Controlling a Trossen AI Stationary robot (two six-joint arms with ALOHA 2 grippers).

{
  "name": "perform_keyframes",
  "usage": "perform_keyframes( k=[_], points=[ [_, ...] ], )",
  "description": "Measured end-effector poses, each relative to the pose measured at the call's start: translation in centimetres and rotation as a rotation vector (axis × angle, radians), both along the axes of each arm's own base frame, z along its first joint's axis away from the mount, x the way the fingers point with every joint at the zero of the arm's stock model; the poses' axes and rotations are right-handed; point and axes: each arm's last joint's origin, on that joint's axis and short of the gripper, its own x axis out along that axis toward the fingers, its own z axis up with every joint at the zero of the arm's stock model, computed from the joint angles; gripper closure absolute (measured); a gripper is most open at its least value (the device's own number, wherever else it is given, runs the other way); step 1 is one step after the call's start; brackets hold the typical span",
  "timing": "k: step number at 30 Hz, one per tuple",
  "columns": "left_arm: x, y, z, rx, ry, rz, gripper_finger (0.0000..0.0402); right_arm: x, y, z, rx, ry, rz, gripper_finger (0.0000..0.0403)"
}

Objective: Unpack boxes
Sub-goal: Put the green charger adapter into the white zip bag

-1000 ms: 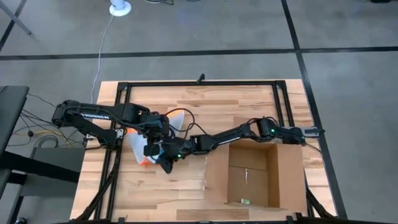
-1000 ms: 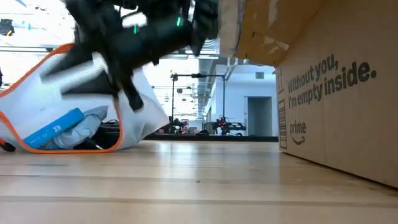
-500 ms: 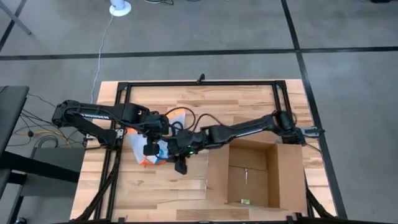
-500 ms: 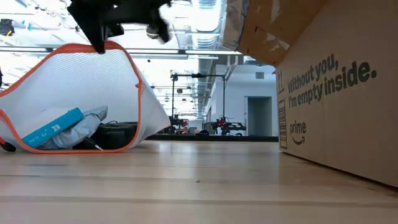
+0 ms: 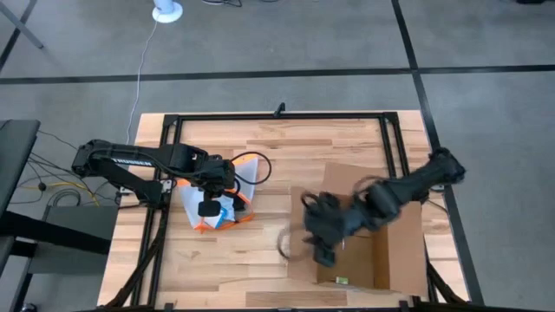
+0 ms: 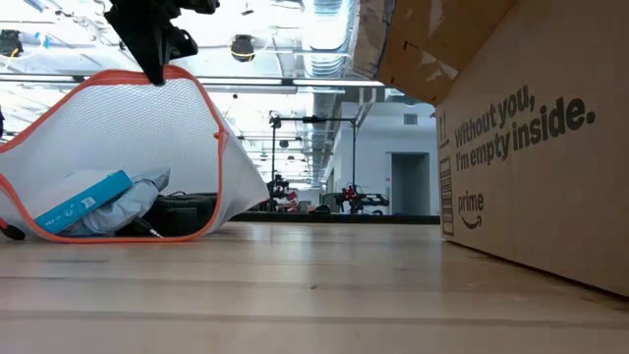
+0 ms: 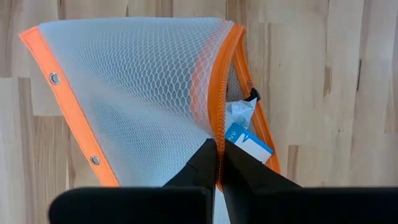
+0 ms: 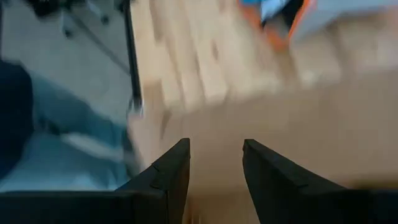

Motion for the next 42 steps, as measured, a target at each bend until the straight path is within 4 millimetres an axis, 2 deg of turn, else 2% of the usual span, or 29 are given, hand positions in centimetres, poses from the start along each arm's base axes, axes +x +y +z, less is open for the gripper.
perform_keyframes(
  k=[4,11,21,24,27,32,37,42],
  points=[
    [0.0,0.0,0.0,0.0,-0.002,0.0,0.0402,-2.6,2.9,-0.4,0.038,0.087,-0.004,0.027],
    [-0.1,0.0,0.0,0.0,0.006,0.0,0.0402,-5.9,5.7,-0.9,0.104,0.2,-0.093,0.027],
    [-0.1,0.0,0.0,-0.007,0.009,0.02,0.0402,-7.0,8.2,-0.1,0.325,0.211,-0.119,0.027],
    [-0.1,0.0,0.0,-0.006,0.01,0.019,0.0402,-7.3,8.6,-0.3,0.32,0.218,-0.105,0.027],
    [-0.1,0.0,0.0,-0.007,0.009,0.02,0.0402,-7.4,8.9,-1.7,0.252,0.264,-0.086,0.027],
    [-0.1,0.0,0.0,-0.006,0.01,0.017,0.0402,-6.8,9.8,-5.2,0.143,0.363,-0.052,0.027],
    [-0.1,0.0,0.0,-0.006,0.011,0.015,0.0402,-5.0,11.1,-8.9,0.098,0.396,-0.048,0.027],
    [-0.1,0.0,0.0,0.001,0.012,-0.006,0.0402,-3.6,12.6,-11.5,0.039,0.404,0.105,0.027]
  ],
)
